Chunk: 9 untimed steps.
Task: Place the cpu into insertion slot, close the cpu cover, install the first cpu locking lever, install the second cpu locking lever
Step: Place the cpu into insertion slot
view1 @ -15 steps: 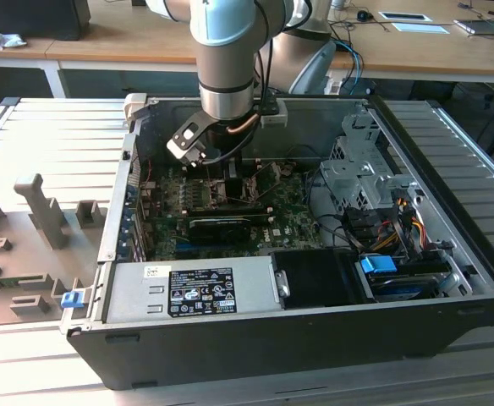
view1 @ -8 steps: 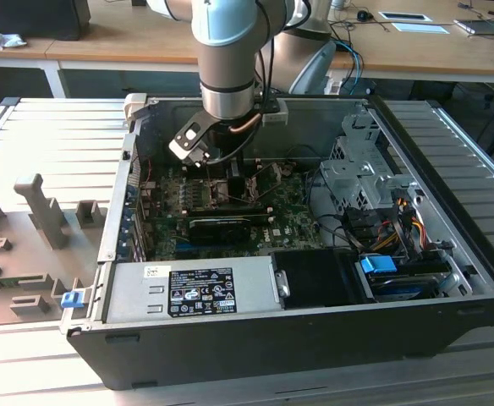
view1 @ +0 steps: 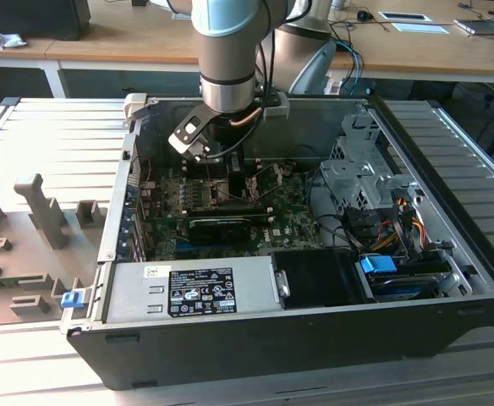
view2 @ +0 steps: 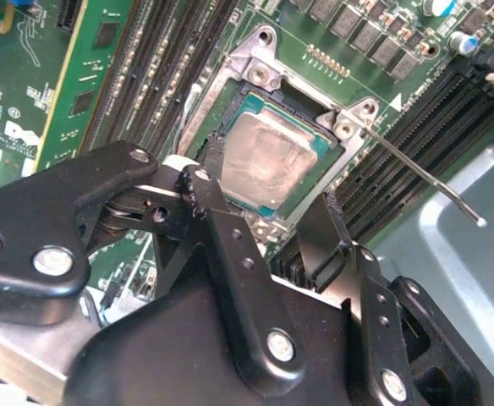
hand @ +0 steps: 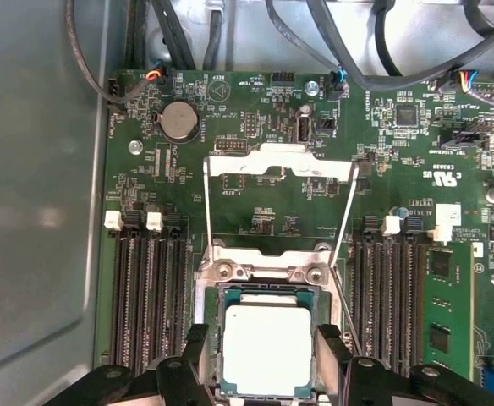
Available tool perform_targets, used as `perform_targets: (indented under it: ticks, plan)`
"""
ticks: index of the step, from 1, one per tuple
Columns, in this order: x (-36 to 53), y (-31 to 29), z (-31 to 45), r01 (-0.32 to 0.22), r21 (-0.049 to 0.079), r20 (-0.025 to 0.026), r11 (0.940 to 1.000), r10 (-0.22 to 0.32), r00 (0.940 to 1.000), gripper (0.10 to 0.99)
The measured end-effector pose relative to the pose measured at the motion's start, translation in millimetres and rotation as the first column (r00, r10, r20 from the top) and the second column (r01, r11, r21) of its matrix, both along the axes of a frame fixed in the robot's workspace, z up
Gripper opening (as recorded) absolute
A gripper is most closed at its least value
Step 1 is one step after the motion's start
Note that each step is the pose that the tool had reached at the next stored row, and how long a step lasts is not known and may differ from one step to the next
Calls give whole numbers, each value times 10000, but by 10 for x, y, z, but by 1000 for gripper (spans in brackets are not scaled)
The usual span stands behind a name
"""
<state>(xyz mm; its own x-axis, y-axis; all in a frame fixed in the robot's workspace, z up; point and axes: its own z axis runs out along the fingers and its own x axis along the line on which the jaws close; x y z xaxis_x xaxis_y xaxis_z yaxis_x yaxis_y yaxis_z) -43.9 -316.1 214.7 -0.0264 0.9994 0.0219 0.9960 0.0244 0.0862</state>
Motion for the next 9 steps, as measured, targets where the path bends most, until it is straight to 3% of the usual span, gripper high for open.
perform_targets:
  ticks: [1,2,5,7,8,9]
  plan:
    - [0,0,24,0,0,-1,10000,0,10000,612]
    - [0,0,45,-1,0,-1,10000,1,10000,533]
    - [1,-10,53,-2,1,-4,10000,2,10000,467]
    - [2,-22,54,-1,1,-6,10000,1,10000,349]
    - [2,-26,59,1,-2,-9,10000,-1,10000,227]
    - [2,-26,67,2,-1,-8,10000,-2,10000,165]
